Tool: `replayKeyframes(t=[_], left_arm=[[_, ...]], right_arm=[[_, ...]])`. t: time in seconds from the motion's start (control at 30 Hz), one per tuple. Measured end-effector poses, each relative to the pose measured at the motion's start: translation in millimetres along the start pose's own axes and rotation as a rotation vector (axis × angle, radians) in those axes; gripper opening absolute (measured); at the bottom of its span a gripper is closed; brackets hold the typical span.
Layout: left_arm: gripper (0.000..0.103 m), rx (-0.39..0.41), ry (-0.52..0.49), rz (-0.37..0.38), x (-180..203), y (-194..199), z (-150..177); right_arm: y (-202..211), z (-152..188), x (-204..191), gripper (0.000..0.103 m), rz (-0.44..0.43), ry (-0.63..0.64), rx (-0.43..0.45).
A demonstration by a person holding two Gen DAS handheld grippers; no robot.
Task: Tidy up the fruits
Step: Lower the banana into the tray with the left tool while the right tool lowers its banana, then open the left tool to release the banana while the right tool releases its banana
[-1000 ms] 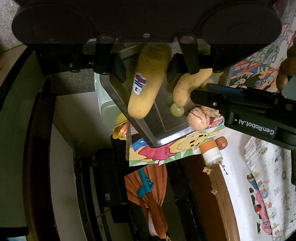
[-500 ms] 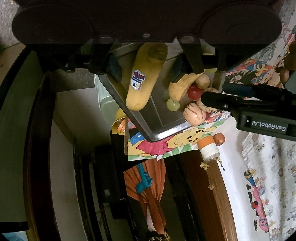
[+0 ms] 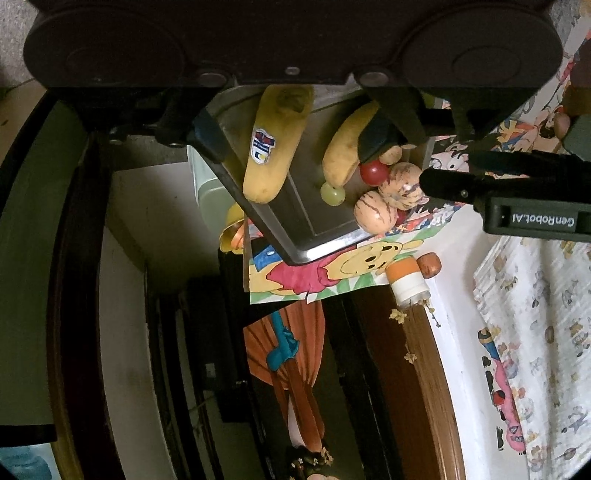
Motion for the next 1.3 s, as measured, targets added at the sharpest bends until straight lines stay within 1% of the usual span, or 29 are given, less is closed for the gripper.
replayKeyframes(t=[0.2,0.37,0.5,0.6,0.73,0.87,0.93,1.0,1.17,1.3], left_arm=[[0.100,0.047,0.008,-0.030,-6.8,10.1,1.8],[0.103,0.079,0.014,-0.048,-11.2,18.4,3.9],[0.103,0.088,0.024,-0.062,-14.9,22.7,5.7],[0.103,0.092,0.032,-0.073,-18.5,25.1,7.6],[0.103,0.124,0.048,-0.093,-24.6,31.1,12.3],[0.103,0.201,0.078,-0.135,-31.7,42.4,18.0],[0.103,0.241,0.091,-0.144,-35.6,48.2,22.1],[0.103,0.266,0.086,-0.147,-37.9,52.4,27.7],[0.103,0.292,0.047,-0.156,-43.4,60.9,40.3],[0.103,0.333,0.041,-0.156,-49.6,69.5,49.8]], right_arm=[[7.4,-2.0,-2.1,0.092,0.003,0.000,0.016],[12.0,-4.1,-5.4,0.098,0.002,0.007,0.030],[14.6,-5.5,-7.7,0.102,0.000,0.010,0.038],[17.0,-5.5,-9.0,0.102,0.002,0.011,0.042],[19.7,-5.0,-9.6,0.102,0.008,0.013,0.045],[24.2,-3.8,-12.7,0.102,0.013,0.016,0.054],[26.6,-3.1,-14.3,0.102,0.016,0.016,0.060],[29.7,-2.5,-16.1,0.102,0.016,0.018,0.070],[38.6,-0.8,-21.8,0.102,0.024,0.031,0.098],[46.7,3.2,-27.7,0.102,0.030,0.050,0.123]])
Point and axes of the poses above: each gripper's, at about its wrist camera, not at the fingertips, and y roughly against the way its jaws point, x to its right, z to its underside, the point moved 3 cm from there along -y, roughly the way its jaws point, and after that the axes turned 13 degrees about y, right-handed, at the moved point
